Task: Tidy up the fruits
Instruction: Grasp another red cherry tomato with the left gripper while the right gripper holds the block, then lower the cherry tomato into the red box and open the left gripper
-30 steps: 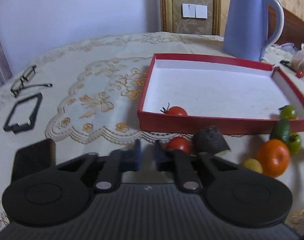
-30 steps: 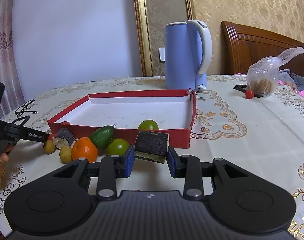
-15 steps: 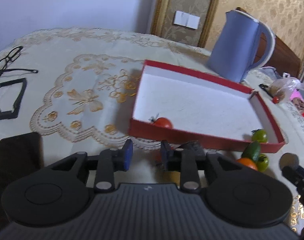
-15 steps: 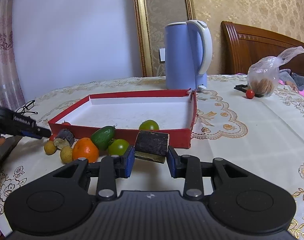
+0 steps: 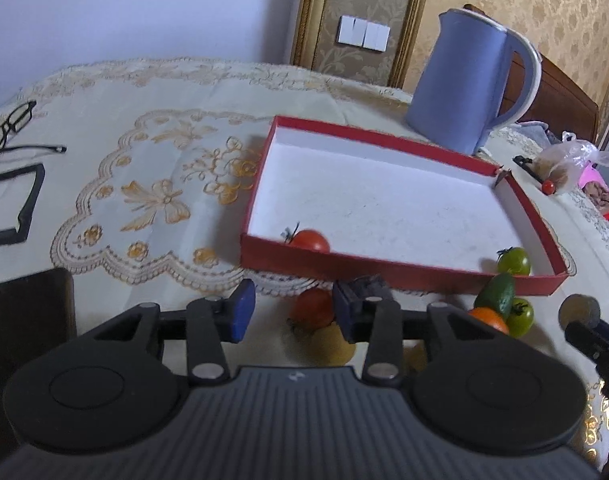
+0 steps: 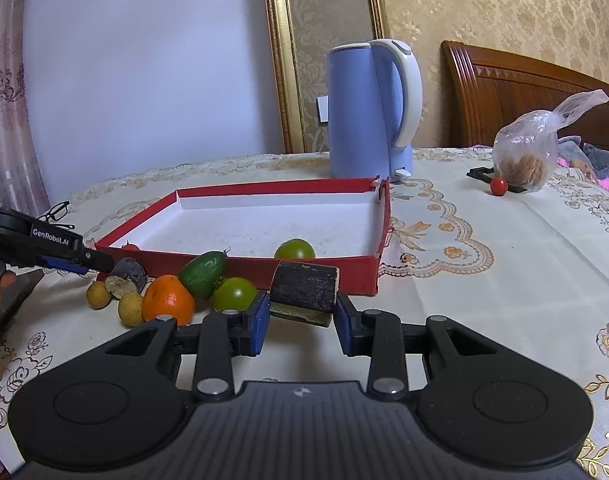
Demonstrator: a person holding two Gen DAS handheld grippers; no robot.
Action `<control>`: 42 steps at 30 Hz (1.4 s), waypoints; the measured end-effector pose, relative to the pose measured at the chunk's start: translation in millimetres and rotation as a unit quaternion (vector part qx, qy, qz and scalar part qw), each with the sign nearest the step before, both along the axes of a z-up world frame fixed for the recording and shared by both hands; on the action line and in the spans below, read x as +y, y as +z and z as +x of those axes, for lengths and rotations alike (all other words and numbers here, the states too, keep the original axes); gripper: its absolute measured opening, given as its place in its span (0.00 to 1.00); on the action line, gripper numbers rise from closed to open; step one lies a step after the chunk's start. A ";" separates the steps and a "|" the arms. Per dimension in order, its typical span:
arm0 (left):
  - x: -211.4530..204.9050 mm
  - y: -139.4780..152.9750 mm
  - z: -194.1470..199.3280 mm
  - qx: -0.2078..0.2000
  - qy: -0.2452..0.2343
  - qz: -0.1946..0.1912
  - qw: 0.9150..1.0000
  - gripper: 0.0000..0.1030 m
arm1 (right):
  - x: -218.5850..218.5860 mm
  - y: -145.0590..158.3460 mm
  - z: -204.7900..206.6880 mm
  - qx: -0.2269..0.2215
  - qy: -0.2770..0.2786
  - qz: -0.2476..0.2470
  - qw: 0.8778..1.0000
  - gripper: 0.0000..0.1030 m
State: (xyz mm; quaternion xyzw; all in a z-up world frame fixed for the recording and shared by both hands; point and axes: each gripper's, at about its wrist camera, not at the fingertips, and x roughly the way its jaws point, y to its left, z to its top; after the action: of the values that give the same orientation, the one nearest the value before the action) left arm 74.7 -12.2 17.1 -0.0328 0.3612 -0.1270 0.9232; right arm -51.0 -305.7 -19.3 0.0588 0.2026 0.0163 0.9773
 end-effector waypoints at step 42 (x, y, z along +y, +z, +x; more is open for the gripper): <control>-99.8 41.4 70.5 -0.082 -0.021 0.091 0.992 0.20 | -7.8 2.2 -8.5 -0.014 0.004 0.008 1.000 0.33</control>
State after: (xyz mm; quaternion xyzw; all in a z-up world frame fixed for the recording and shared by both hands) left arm 145.1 -112.0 58.5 0.0692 0.2947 -0.1152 0.9461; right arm -59.5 -313.5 -17.0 0.0651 0.1895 0.0224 0.9795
